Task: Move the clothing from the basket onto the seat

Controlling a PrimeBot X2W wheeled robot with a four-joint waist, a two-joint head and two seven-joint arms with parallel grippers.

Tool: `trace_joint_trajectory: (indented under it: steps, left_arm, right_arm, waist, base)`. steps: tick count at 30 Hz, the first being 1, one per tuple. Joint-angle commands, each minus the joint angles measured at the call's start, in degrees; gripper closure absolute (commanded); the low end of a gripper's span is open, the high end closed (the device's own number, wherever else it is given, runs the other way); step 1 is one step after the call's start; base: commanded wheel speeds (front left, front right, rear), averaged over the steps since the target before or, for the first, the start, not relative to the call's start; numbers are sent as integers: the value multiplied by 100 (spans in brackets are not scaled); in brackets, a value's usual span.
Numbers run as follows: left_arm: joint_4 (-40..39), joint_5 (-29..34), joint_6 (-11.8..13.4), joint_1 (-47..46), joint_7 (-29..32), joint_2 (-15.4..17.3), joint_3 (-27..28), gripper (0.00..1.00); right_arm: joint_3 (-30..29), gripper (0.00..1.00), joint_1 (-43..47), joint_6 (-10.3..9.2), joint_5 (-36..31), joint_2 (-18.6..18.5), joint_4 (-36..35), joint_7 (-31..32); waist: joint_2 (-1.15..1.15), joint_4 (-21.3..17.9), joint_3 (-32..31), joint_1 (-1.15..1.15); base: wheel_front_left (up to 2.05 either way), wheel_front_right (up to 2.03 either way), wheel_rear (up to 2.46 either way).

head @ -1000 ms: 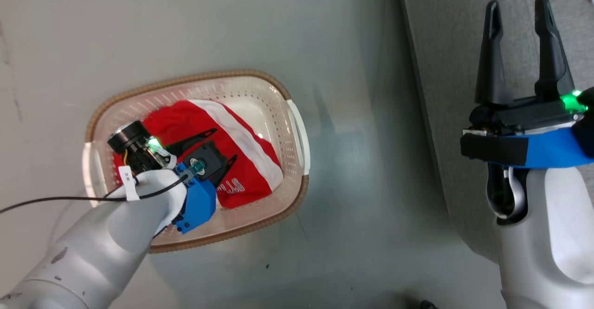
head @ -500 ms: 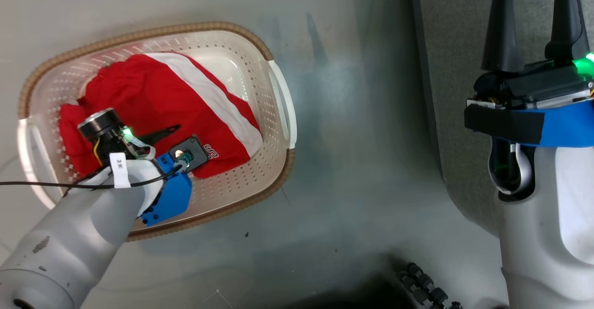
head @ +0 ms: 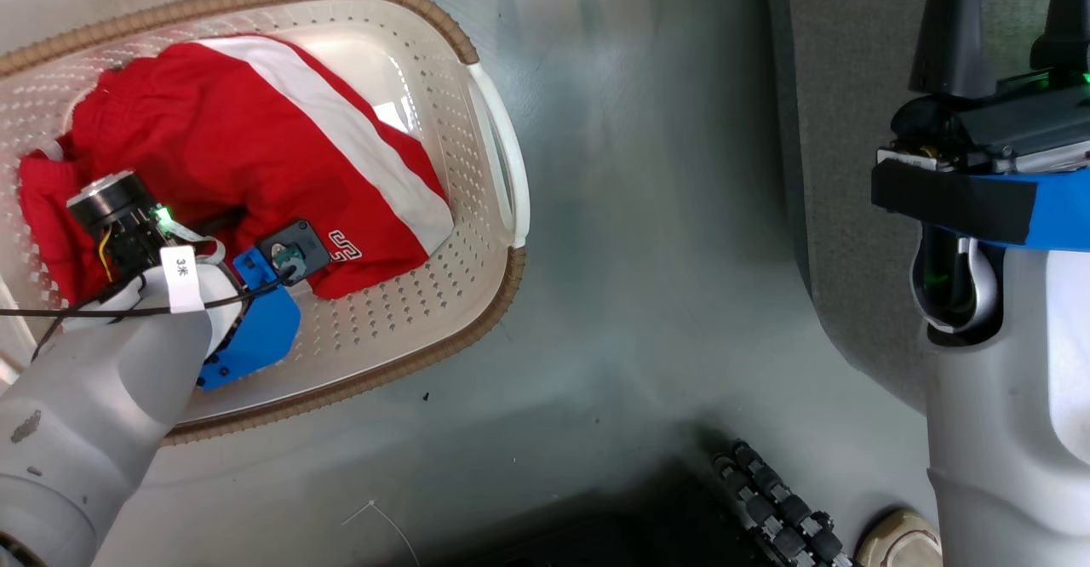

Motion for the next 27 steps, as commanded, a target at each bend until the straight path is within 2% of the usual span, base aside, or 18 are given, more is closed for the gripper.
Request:
trace_joint_trajectory:
  steps: [1,8,9,10,27]
  left_arm:
    - [77,68,7,-116,51,21,-3,0]
    - [320,180,7,-201,204,-29,-5,0]
    - [342,199,7,-205,208,-39,-4,59]
    - [346,207,7,-200,179,-53,-5,100]
    - [316,55,6,-26,-214,-448,-5,100]
  right_arm:
    - [-15,0,-100,-5,32,12,-45,-5]
    - [-57,0,-127,-5,6,12,-108,-5]
    - [-66,0,-129,-5,3,12,-112,-5]
    - [-74,0,-129,-5,-2,12,-115,-5]
    - [-178,0,14,-5,-66,13,29,-5]
  waist:
    - [0,-13,113,-1]
    - [0,-2,241,-1]
    - [0,3,245,-1]
    - [0,9,244,-1]
    - [0,198,-200,-1]
  base:
    - [0,0,0]
    - [0,0,0]
    - [0,0,0]
    - [0,0,0]
    - [0,0,0]
